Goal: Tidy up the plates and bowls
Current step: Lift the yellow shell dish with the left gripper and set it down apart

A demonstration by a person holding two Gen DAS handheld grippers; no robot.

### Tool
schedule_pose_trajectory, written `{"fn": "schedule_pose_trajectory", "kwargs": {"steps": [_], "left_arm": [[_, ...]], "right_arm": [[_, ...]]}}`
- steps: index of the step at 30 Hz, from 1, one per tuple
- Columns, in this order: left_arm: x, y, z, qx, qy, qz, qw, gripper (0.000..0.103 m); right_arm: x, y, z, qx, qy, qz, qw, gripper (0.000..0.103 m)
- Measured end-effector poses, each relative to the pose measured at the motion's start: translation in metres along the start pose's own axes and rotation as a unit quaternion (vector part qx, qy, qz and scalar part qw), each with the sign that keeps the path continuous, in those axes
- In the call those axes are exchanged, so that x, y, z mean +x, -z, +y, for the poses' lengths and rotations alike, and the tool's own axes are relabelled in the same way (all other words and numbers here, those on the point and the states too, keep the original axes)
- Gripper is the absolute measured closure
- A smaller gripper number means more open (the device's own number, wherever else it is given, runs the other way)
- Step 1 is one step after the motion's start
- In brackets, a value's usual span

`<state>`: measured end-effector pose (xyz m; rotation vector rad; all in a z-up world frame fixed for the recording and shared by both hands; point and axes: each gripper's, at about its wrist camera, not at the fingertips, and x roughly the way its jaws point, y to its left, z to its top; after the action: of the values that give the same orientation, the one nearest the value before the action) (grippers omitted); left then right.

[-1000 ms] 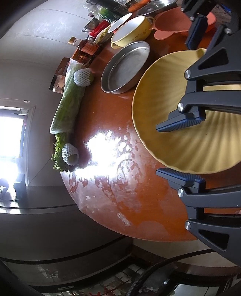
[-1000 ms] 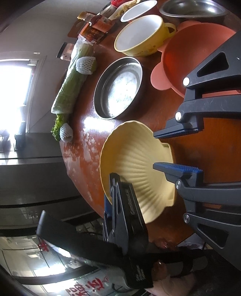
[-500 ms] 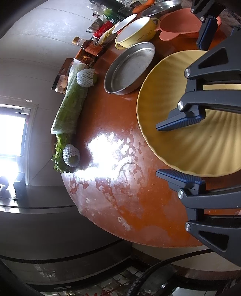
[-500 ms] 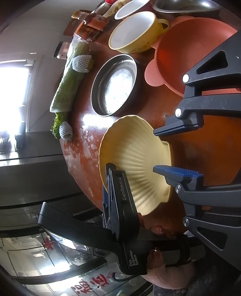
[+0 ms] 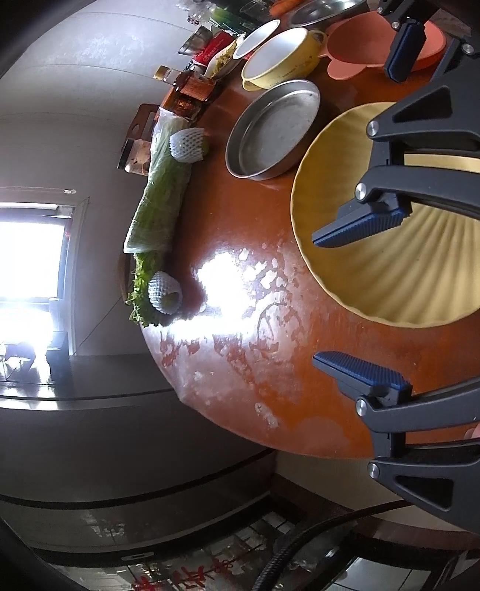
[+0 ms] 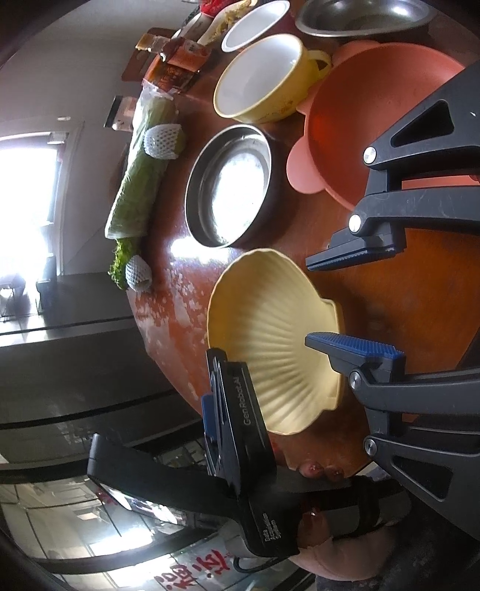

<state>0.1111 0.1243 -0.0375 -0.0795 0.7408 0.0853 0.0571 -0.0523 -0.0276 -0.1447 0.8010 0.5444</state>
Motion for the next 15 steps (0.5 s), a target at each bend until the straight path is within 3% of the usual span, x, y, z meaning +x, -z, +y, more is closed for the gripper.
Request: {"fn": "schedule_pose_trajectory", "kwargs": {"steps": [4,15], "left_arm": [[-0.012,-0.001,-0.005,0.003,-0.001,-0.008,1.0000,0.039],[-0.054,-0.001,-0.029,0.021,0.018,-0.040,0.9988,0.035]], "right_arm": [[-0.009,0.000,-0.003,0.003,0.005,-0.011,1.000,0.067],[-0.049,0.001,-0.016,0.017,0.039,-0.057,0.997,0.058]]}}
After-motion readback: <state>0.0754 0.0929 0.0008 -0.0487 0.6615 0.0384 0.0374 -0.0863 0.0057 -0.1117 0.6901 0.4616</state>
